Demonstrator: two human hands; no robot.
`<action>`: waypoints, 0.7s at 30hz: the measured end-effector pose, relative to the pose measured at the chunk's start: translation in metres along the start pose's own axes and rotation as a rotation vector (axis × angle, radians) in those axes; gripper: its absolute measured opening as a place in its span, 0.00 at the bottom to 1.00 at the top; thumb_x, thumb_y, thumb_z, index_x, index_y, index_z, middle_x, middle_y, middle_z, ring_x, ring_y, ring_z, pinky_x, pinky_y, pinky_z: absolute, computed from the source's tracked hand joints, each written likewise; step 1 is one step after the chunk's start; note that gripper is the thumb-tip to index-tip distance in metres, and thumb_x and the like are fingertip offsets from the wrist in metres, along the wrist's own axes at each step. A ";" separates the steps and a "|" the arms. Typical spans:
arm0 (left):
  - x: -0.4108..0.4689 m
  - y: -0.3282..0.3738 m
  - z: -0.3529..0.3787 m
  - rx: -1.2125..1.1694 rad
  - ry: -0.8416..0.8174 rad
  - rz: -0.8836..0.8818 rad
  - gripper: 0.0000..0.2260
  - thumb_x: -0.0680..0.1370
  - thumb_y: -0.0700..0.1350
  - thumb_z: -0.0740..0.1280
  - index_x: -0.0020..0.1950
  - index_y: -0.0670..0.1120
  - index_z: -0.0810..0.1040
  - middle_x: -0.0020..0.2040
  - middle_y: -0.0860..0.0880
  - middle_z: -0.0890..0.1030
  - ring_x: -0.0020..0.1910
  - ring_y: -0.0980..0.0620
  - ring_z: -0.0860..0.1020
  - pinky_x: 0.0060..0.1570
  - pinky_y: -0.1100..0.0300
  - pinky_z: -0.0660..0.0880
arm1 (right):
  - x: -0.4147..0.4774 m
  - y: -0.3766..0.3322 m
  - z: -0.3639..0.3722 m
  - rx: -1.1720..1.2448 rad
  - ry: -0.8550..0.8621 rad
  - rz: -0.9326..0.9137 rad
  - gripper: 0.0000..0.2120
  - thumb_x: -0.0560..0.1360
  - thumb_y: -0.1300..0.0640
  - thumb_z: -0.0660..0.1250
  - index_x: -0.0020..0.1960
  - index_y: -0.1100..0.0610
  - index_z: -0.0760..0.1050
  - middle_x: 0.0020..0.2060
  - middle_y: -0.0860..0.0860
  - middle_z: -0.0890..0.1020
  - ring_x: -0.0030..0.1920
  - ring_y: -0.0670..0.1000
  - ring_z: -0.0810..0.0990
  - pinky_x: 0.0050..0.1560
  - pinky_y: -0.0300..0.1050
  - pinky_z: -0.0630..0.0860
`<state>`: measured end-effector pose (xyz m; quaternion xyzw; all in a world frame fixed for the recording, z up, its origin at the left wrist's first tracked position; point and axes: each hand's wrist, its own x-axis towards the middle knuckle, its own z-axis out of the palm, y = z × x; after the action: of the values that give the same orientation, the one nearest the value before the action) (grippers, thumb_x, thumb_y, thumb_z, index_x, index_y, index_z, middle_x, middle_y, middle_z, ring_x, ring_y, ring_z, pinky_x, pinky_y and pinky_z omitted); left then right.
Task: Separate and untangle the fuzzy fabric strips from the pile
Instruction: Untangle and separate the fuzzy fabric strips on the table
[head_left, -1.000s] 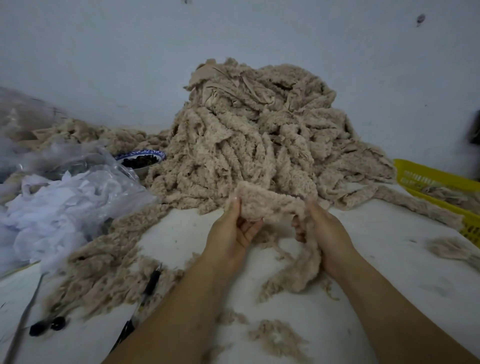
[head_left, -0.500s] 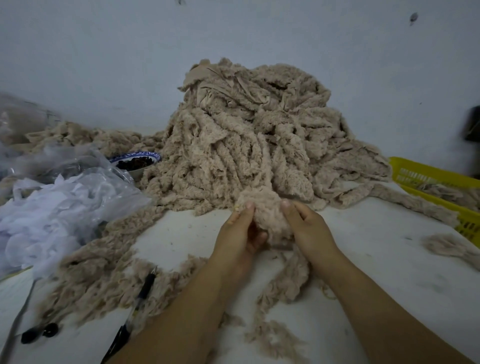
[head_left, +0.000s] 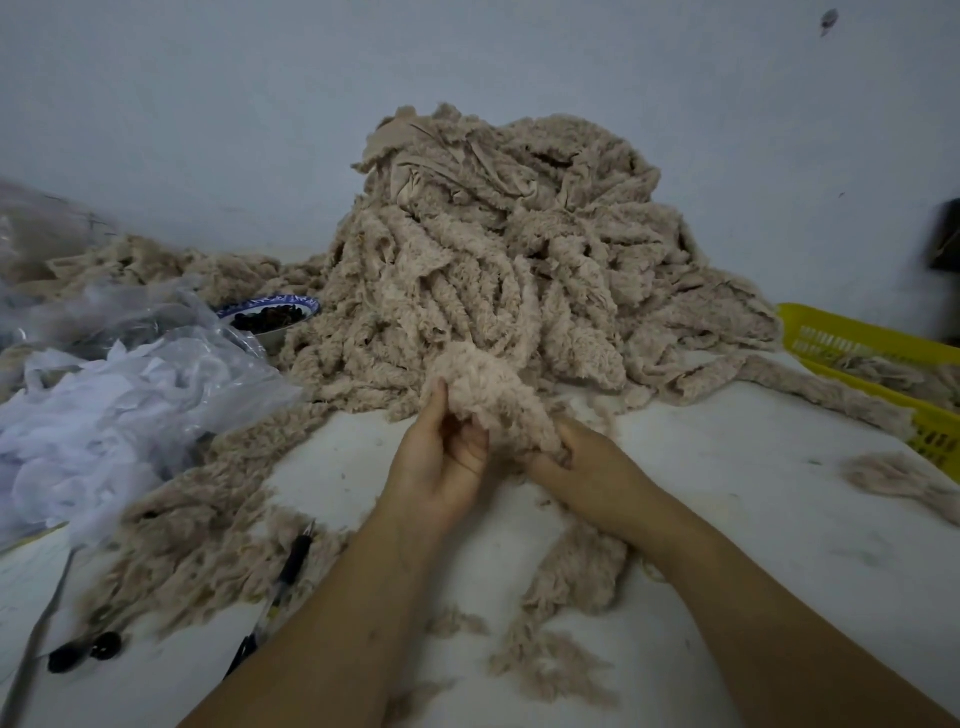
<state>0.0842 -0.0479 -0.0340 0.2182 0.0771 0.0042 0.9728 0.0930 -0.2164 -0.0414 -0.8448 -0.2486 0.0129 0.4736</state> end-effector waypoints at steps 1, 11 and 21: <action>0.001 0.004 0.000 -0.055 0.011 0.016 0.12 0.82 0.46 0.62 0.53 0.39 0.80 0.46 0.44 0.84 0.35 0.53 0.83 0.26 0.65 0.78 | 0.002 0.004 -0.003 -0.052 0.063 0.019 0.09 0.78 0.52 0.65 0.45 0.37 0.73 0.42 0.40 0.79 0.39 0.29 0.76 0.34 0.24 0.69; 0.005 0.022 -0.008 -0.229 0.179 0.188 0.10 0.85 0.47 0.59 0.55 0.44 0.77 0.48 0.46 0.80 0.35 0.55 0.79 0.25 0.67 0.75 | 0.009 0.017 -0.029 0.725 0.446 0.401 0.11 0.79 0.61 0.62 0.37 0.55 0.68 0.24 0.50 0.69 0.21 0.45 0.65 0.21 0.38 0.63; 0.002 0.030 -0.017 -0.072 0.043 0.091 0.33 0.85 0.57 0.53 0.22 0.45 0.71 0.21 0.51 0.65 0.17 0.53 0.63 0.38 0.42 0.82 | 0.009 0.025 -0.030 0.458 0.670 0.442 0.08 0.80 0.60 0.61 0.55 0.53 0.77 0.32 0.49 0.76 0.31 0.48 0.72 0.34 0.44 0.69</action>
<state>0.0846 -0.0131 -0.0371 0.1862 0.0878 0.0557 0.9770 0.1188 -0.2465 -0.0428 -0.7089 0.1136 -0.1057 0.6880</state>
